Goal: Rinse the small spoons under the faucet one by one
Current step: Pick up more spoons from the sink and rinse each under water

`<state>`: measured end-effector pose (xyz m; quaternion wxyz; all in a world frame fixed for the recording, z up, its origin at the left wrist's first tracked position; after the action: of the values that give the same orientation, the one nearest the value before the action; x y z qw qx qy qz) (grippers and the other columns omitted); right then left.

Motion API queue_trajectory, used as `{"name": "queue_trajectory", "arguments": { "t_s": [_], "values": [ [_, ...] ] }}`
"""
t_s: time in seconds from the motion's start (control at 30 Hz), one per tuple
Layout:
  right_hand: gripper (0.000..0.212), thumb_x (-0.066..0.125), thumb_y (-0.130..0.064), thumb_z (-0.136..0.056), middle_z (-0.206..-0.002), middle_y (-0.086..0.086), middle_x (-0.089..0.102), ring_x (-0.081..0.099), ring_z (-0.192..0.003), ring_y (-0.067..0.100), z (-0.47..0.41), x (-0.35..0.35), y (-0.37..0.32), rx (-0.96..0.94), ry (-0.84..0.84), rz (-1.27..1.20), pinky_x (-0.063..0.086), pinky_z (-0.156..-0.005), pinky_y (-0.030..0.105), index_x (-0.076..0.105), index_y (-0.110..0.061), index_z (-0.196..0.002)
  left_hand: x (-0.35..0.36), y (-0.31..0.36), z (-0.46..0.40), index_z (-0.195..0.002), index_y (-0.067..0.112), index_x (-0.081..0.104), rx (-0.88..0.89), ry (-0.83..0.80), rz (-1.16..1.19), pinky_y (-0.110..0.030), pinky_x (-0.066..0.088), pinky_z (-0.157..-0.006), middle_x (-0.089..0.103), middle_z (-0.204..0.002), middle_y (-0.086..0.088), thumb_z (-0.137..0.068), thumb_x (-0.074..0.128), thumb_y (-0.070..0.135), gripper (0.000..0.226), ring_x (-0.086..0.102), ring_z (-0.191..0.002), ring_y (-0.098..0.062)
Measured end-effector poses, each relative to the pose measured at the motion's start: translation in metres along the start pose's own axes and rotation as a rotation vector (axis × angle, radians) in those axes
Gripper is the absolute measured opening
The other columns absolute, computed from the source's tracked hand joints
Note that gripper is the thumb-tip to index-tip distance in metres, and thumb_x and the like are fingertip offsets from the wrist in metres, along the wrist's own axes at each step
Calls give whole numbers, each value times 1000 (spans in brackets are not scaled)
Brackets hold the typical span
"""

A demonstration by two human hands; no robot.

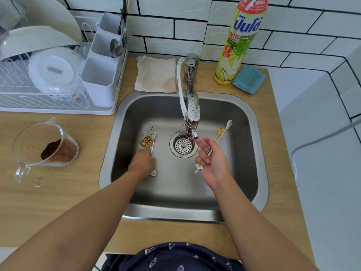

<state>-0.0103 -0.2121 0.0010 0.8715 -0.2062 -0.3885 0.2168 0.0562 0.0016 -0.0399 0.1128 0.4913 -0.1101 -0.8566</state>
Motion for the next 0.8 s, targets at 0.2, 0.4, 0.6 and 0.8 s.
{"name": "queue_trajectory", "arguments": {
  "t_s": [0.2, 0.4, 0.6, 0.8],
  "values": [
    [25, 49, -33, -107, -86, 12, 77, 24, -33, 5, 2, -6, -3, 55, -4, -32, 24, -34, 19, 62, -15, -96, 4, 5, -15, -129, 3, 49, -109, 53, -79, -43, 53, -80, 59, -123, -22, -102, 53, 14, 30, 63, -108, -37],
    [27, 51, -38, -106, -85, 10, 77, 23, -33, 5, 1, -9, -6, 61, 12, -3, 21, -35, 19, 62, -16, -95, -1, -5, -19, -126, -1, 50, -240, 63, 166, -48, 54, -90, 57, -125, -28, -95, 59, 8, 33, 60, -111, -43],
    [24, 52, -35, -106, -85, 8, 78, 23, -34, 5, -5, -9, 0, 50, 50, 58, 21, -36, 19, 63, -15, -98, -3, 12, 3, -101, 11, 68, -4, 22, 288, -33, 55, -75, 71, -93, -8, -93, 61, 17, 12, 69, -84, -25],
    [14, 72, -23, -95, -93, 4, 71, 26, -39, 5, -4, -6, 13, -1, 138, 405, 24, -37, 21, 68, -17, -108, 8, 46, 41, -93, 11, 65, 117, -230, 700, -23, 47, -44, 69, -76, -6, -96, 64, 17, 6, 73, -56, -20]
  ]
}}
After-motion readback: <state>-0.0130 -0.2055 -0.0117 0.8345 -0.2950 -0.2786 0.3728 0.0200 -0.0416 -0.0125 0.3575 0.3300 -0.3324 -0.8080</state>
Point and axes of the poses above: each hand's wrist, its own z-axis away from the middle knuckle, its own x-axis out of the palm, y = z × x, the point moved 3 cm from there along -z, towards the middle knuckle
